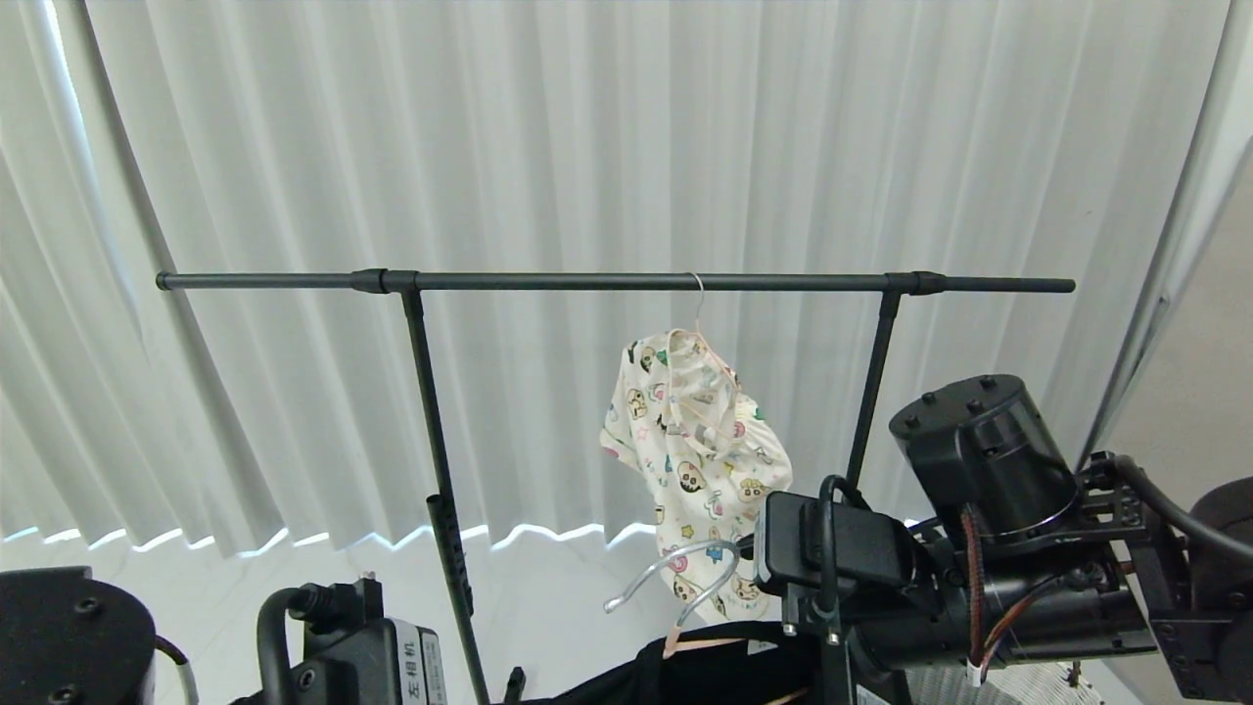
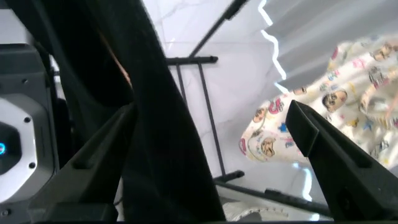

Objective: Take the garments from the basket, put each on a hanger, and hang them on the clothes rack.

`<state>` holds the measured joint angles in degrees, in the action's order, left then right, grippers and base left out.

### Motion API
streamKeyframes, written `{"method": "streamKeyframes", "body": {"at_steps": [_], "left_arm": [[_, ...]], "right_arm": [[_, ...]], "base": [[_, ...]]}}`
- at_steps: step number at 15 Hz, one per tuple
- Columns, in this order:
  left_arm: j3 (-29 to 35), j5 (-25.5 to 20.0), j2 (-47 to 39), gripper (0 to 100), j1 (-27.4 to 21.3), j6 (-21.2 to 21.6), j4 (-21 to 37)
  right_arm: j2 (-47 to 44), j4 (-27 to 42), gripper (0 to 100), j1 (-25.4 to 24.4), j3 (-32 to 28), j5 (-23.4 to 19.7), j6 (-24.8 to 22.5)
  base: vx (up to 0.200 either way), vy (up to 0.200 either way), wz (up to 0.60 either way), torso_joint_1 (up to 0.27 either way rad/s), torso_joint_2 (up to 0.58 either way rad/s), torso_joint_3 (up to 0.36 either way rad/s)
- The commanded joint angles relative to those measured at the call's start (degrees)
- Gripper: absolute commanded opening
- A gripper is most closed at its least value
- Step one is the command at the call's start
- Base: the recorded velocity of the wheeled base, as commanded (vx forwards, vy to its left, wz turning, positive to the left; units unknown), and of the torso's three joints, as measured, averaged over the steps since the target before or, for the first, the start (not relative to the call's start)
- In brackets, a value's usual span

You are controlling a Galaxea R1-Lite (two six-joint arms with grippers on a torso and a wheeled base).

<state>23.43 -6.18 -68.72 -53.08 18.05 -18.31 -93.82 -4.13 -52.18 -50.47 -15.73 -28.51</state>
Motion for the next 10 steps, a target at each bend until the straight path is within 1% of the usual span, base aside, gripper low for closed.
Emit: {"method": "streamKeyframes", "body": {"at_steps": [1, 4, 5, 10], "left_arm": [[0.0, -0.1, 0.1, 0, -0.1, 0.4, -0.1], [0.2, -0.1, 0.1, 0, -0.2, 0.8, -0.1], [0.4, -0.1, 0.1, 0, -0.4, 0.8, -0.1], [0.3, -0.1, 0.3, 0, -0.8, 0.8, -0.1]], "right_arm": [[-0.6, 0.3, 100, -0.3, -0.7, -0.3, -0.1], [0.0, 1.3, 100, -0.5, -0.5, -1.9, -0.1], [0.0, 1.4, 0, -0.6, -0.4, -1.9, -0.1], [0.1, 1.6, 0, -1.0, -0.4, -1.9, 0.2]], "base": [[0.0, 0.0, 0.0, 0.0, 0.0, 0.0], [0.0, 0.0, 0.0, 0.0, 0.0, 0.0], [0.0, 0.0, 0.0, 0.0, 0.0, 0.0], [0.0, 0.0, 0.0, 0.0, 0.0, 0.0]]}}
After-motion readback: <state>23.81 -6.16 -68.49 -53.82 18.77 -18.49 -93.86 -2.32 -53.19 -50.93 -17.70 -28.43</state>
